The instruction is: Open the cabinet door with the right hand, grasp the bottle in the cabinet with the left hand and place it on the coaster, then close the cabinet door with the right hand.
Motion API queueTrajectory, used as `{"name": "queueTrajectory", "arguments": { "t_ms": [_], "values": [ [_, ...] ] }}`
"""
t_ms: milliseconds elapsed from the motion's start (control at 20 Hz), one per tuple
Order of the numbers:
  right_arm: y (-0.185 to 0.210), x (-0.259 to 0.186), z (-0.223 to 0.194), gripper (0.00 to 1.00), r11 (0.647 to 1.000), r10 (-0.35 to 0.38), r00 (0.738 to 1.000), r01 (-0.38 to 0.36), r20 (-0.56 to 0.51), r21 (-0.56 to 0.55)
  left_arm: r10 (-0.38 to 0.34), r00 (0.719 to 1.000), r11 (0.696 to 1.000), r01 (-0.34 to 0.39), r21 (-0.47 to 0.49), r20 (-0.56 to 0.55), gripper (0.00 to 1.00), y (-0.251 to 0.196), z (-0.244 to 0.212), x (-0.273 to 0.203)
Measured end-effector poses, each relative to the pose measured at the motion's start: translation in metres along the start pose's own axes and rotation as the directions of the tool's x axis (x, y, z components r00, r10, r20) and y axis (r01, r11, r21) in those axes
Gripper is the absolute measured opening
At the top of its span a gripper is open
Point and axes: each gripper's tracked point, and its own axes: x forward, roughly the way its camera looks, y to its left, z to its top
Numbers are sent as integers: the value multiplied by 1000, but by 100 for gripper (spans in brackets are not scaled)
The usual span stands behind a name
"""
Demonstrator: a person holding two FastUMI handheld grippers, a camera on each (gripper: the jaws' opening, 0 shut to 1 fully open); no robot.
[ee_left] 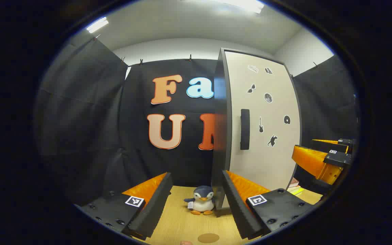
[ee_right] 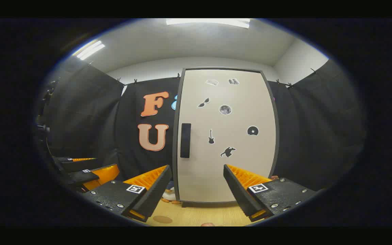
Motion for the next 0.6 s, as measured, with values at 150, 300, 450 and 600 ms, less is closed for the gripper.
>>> {"name": "queueTrajectory", "arguments": {
  "t_ms": [150,300,450,600],
  "values": [
    [2,5,-7,95,1000,-20,1000,20,-18,-5,3,1000,1000,-3,13,-6,95,9,1,1],
    [9,13,-17,95,1000,-27,999,27,-44,-3,-4,1000,999,5,32,-10,95,15,1,7],
    [15,22,-20,95,999,-41,998,40,-47,-9,-3,1000,998,2,65,8,94,24,4,14],
    [22,32,-22,95,999,-49,998,48,-50,-15,-9,1000,997,8,76,21,94,28,6,22]
  ]
}}
